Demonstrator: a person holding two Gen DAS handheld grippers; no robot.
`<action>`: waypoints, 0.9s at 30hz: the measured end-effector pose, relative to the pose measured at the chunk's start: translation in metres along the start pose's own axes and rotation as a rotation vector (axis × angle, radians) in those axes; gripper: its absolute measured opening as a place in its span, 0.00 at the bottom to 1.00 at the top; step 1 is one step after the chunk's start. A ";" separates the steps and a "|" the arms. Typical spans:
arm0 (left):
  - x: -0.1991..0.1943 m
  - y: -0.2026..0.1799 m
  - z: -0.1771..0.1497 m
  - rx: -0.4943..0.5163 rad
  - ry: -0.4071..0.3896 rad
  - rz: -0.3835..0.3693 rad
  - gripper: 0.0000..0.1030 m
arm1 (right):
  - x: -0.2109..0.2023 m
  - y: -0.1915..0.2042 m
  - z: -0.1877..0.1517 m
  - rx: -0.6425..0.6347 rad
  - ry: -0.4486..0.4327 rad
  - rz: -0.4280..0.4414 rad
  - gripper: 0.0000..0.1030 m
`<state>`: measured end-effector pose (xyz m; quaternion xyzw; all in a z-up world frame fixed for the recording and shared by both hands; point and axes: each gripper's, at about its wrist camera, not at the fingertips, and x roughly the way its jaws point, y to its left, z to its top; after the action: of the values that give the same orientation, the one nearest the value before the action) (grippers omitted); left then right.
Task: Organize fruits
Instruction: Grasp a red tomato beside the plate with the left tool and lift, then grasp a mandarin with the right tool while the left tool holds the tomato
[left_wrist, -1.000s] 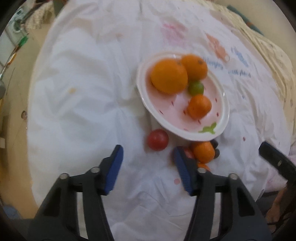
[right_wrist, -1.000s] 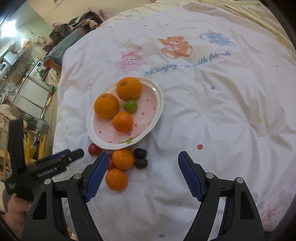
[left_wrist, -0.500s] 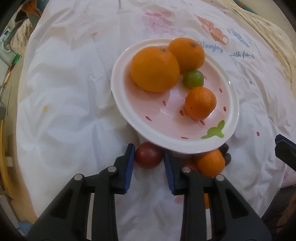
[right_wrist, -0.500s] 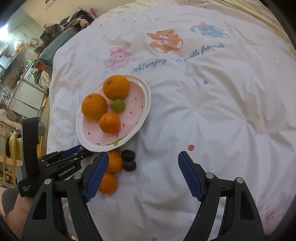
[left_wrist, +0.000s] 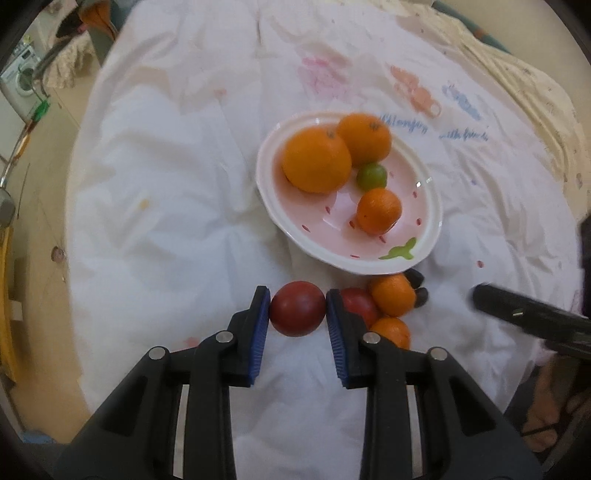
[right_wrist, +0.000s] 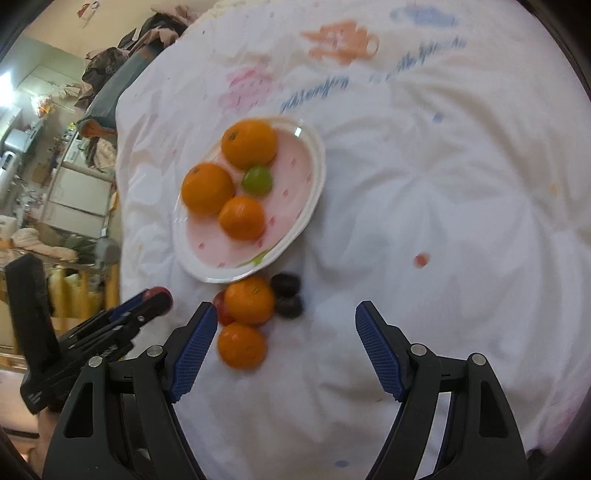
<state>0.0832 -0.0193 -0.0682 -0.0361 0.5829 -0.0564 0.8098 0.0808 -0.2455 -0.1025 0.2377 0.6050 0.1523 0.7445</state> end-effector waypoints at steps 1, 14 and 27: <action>-0.007 0.002 -0.002 -0.005 -0.011 -0.004 0.26 | 0.005 0.002 -0.002 0.002 0.023 0.018 0.76; -0.040 0.033 -0.025 -0.037 -0.098 0.019 0.26 | 0.072 0.048 -0.018 -0.117 0.196 -0.051 0.65; -0.022 0.025 -0.022 -0.025 -0.090 0.024 0.26 | 0.052 0.031 -0.030 -0.136 0.202 -0.058 0.43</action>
<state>0.0567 0.0082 -0.0577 -0.0416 0.5468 -0.0379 0.8353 0.0650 -0.1873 -0.1340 0.1526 0.6720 0.1944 0.6981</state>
